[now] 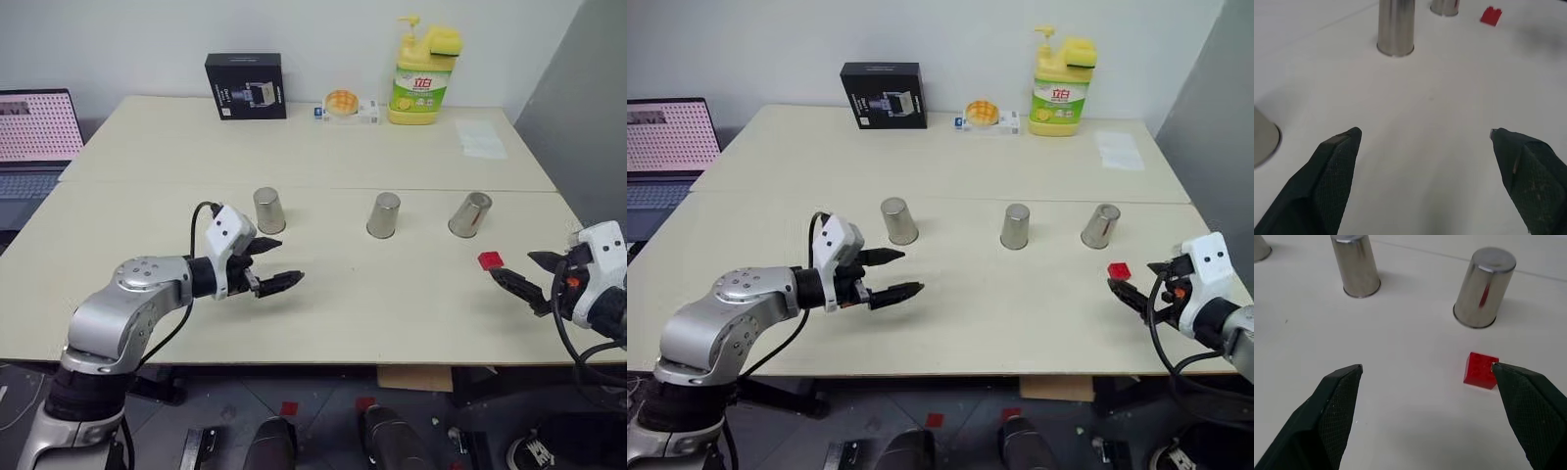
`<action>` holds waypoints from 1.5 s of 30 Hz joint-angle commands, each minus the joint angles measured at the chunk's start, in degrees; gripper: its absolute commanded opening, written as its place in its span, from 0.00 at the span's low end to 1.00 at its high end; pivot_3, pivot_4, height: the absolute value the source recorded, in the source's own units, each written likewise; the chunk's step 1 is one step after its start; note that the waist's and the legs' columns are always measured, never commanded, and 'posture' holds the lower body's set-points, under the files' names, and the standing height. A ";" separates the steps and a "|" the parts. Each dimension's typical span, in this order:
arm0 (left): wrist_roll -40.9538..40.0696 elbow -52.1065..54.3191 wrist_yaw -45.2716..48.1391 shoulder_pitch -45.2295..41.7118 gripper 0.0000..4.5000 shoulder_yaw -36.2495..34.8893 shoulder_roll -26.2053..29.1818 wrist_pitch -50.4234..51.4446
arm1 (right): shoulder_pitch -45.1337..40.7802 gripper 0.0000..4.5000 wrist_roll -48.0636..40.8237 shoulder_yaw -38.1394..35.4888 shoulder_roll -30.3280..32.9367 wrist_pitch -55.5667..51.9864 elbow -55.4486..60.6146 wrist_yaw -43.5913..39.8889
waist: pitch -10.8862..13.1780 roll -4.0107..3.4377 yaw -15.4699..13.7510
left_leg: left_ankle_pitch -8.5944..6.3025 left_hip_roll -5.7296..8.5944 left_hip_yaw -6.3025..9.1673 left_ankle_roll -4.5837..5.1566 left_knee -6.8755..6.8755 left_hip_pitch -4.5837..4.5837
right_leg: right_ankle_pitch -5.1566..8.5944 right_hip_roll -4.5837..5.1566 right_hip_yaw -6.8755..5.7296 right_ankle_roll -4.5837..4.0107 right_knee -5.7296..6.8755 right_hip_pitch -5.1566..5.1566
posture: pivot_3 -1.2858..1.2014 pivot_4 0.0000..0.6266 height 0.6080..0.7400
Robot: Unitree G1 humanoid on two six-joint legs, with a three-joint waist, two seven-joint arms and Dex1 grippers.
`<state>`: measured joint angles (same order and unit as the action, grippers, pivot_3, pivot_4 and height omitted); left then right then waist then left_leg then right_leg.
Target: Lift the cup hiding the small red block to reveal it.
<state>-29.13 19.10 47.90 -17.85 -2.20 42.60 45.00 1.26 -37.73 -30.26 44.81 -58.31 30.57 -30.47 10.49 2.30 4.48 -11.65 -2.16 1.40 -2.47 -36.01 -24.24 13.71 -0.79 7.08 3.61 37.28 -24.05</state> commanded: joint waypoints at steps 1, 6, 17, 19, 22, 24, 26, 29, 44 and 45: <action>-1.53 3.25 -0.39 -0.52 1.00 -2.67 0.86 0.23 | -1.30 1.00 -1.34 -1.74 -0.06 0.45 0.66 0.41 | 0.00 0.00 -0.08 | 0.00 0.00 0.00 0.00 -0.02 -0.02 | 0.00 0.00 0.00 0.00 0.00 0.00 | 0.52 0.24 1.00; -0.75 3.39 -0.55 -0.43 1.00 -2.59 1.37 -0.02 | -1.73 1.00 -1.17 0.37 -0.44 0.95 0.51 0.99 | 0.00 0.00 -0.08 | 0.01 0.00 -0.02 0.01 -0.08 0.04 | 0.05 0.00 0.03 -0.09 -0.01 0.03 | 0.52 0.24 1.00; -0.72 2.38 -0.68 -1.70 1.00 -3.00 2.08 -0.07 | -1.56 1.00 -1.83 -0.08 -1.02 1.17 0.92 1.71 | 0.00 0.00 -0.30 | 0.01 0.00 -0.03 0.02 -0.05 0.05 | 0.04 0.00 0.03 -0.09 0.01 0.03 | 0.52 0.24 1.00; -0.75 2.33 -0.69 -2.05 1.00 -2.83 2.06 0.05 | -1.65 1.00 -1.75 0.22 -1.20 1.39 0.86 1.96 | 0.00 0.00 -0.37 | 0.01 0.00 -0.03 0.02 -0.06 0.05 | 0.04 0.00 0.03 -0.09 0.01 0.03 | 0.52 0.24 1.00; -0.51 2.48 -0.54 -2.18 1.00 -2.22 1.96 -0.26 | -1.54 1.00 -1.58 0.69 -1.55 1.91 0.79 2.26 | 0.00 0.00 -0.39 | 0.02 0.00 -0.03 0.02 -0.07 0.06 | 0.04 0.00 0.04 -0.09 0.02 0.03 | 0.52 0.24 1.00; -0.76 2.73 -0.02 -1.92 1.00 -2.44 2.43 -0.12 | -1.72 1.00 -1.95 0.65 -1.51 1.58 1.10 2.37 | 0.00 0.00 -0.38 | 0.02 0.00 -0.03 0.02 -0.06 0.06 | 0.04 0.00 0.03 -0.09 0.03 0.04 | 0.52 0.24 1.00; -0.84 2.65 0.56 -1.81 1.00 -2.72 2.99 -0.16 | -1.61 1.00 -1.90 0.52 -1.13 1.67 1.04 2.05 | 0.00 0.00 -0.38 | 0.02 0.00 -0.03 0.02 -0.07 0.06 | 0.04 0.00 0.03 -0.09 0.04 0.03 | 0.52 0.24 1.00; -0.63 2.07 0.86 -1.97 1.00 -2.73 3.25 -0.48 | -1.28 1.00 -1.57 0.30 -0.88 2.07 0.63 1.84 | -0.01 -0.01 -0.38 | 0.02 0.00 -0.03 0.02 -0.06 0.06 | 0.04 -0.01 0.04 -0.09 0.04 0.03 | 0.52 0.24 1.00; 0.08 0.35 0.65 -3.76 1.00 -1.76 2.42 -1.89 | -0.96 1.00 -1.38 0.49 -1.24 2.21 1.23 2.40 | -0.01 -0.01 -0.44 | 0.02 0.00 -0.04 0.02 -0.07 0.07 | 0.04 -0.01 0.04 -0.09 0.05 0.03 | 0.52 0.24 1.00; -0.03 0.53 0.58 -3.77 1.00 -1.92 2.50 -1.73 | -1.01 1.00 -1.20 0.89 -1.24 2.36 1.20 2.37 | -0.01 -0.01 -0.44 | 0.02 0.00 -0.04 0.02 -0.07 0.07 | 0.04 -0.01 0.04 -0.09 0.05 0.03 | 0.52 0.24 1.00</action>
<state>-29.05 18.98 48.33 -20.63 -3.34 44.79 44.29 1.03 -39.15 -28.89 43.27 -57.60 31.07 -28.35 10.48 2.30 4.05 -11.63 -2.16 1.37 -2.45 -36.08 -24.17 13.75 -0.80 7.12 3.52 37.34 -24.02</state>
